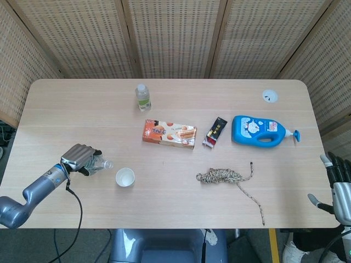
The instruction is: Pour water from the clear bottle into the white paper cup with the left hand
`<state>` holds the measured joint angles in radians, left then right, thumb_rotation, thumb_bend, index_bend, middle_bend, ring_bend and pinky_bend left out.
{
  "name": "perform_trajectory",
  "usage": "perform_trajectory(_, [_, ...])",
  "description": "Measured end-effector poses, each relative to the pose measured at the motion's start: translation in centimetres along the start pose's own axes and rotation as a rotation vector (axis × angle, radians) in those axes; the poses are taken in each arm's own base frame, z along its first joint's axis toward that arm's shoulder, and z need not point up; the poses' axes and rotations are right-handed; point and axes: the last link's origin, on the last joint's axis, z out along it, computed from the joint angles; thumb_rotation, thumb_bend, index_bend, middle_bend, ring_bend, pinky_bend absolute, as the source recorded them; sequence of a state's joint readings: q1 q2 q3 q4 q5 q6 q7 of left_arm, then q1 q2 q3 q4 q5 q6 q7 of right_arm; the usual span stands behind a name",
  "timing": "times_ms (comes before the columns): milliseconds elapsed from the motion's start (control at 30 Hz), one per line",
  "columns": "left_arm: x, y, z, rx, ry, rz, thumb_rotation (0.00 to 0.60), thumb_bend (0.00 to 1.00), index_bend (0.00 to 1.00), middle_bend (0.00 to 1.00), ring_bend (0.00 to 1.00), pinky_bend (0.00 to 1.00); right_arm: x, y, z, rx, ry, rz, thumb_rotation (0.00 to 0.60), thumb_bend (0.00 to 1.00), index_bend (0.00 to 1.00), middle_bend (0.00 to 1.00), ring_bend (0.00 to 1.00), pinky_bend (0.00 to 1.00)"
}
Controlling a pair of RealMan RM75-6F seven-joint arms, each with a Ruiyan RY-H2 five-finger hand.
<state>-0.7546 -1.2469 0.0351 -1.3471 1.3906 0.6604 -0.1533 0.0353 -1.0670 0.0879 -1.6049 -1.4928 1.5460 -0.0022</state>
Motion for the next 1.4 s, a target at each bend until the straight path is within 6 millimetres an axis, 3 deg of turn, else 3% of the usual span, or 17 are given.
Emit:
perform_trajectory(600, [-0.2, 2.6, 1.8, 0.009, -0.021, 0.181, 0.6, 0.5, 0.62, 0.53, 0.39, 0.47, 0.3, 0.2, -0.1, 0.001, 0.006, 0.017, 0.6, 0.0, 0.0, 0.0, 0.0, 0.0])
perform_trajectory(1400, [0.2, 4.1, 1.5, 0.025, 0.032, 0.392, 0.6, 0.5, 0.62, 0.53, 0.39, 0.47, 0.6, 0.4, -0.2, -0.003, 0.012, 0.029, 0.6, 0.0, 0.0, 0.0, 0.0, 0.0])
